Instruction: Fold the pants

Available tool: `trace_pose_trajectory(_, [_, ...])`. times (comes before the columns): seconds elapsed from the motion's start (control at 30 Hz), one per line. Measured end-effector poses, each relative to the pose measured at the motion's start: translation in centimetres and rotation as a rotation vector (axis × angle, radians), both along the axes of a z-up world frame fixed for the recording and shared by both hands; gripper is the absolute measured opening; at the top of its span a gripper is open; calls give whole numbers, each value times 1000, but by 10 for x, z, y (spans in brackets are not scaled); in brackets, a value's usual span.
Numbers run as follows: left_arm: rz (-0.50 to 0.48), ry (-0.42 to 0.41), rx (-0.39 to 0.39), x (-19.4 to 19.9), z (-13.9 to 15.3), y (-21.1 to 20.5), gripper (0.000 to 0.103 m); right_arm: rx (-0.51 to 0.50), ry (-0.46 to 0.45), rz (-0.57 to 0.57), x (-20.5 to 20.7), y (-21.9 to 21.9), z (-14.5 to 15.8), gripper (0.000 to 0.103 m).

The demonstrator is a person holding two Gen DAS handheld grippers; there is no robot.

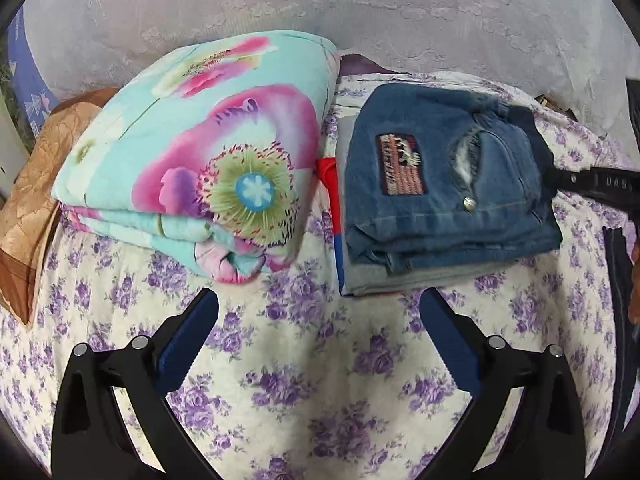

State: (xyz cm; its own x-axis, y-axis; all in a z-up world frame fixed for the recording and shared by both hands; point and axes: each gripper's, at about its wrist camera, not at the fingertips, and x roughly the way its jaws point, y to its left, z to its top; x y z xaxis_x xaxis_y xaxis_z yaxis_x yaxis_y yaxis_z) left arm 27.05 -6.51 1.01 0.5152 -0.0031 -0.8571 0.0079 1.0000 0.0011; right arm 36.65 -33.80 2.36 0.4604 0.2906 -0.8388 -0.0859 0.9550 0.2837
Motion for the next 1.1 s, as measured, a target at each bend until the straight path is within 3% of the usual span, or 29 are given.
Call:
trace_pose_trajectory(0.03, [-12, 9, 12, 4, -3, -4, 98, 27, 13, -29, 0, -7, -3, 6])
trace_pose_trajectory(0.1, [-22, 46, 45, 10, -9, -10, 98, 84, 33, -46, -1, -14, -6, 21])
trace_pose_trajectory(0.13, [-25, 59, 58, 12, -10, -13, 98, 96, 45, -65, -6, -17, -6, 55])
trace_pose_trajectory(0.17, [-25, 55, 63, 12, -10, -15, 98, 83, 41, -87, -11, -20, -3, 62])
trace_pose_trajectory(0.23, [-25, 36, 67, 9, -6, -19, 98, 43, 5, -67, -26, -20, 4, 62])
trace_pose_trajectory(0.33, [-32, 32, 76, 3, -3, -26, 98, -128, -11, -1, -50, -1, 5, 64])
trace_pose_trajectory(0.37, [-34, 35, 81, 0, -3, -28, 98, -220, -10, 14, -61, 8, 1, 68])
trace_pose_trajectory(0.47, [-39, 26, 94, -11, 0, -34, 98, -340, -29, 62, -88, 28, -6, 80])
trace_pose_trajectory(0.67, [-52, 13, 98, -39, 12, -40, 98, -321, -73, 12, -131, 36, 3, 100])
trace_pose_trajectory(0.9, [-57, 18, 49, -76, 27, -37, 98, -369, -127, -5, -171, 51, 20, 99])
trace_pose_trajectory(1.1, [-84, -5, 37, -103, 36, -37, 98, -355, -119, 11, -201, 60, 24, 100])
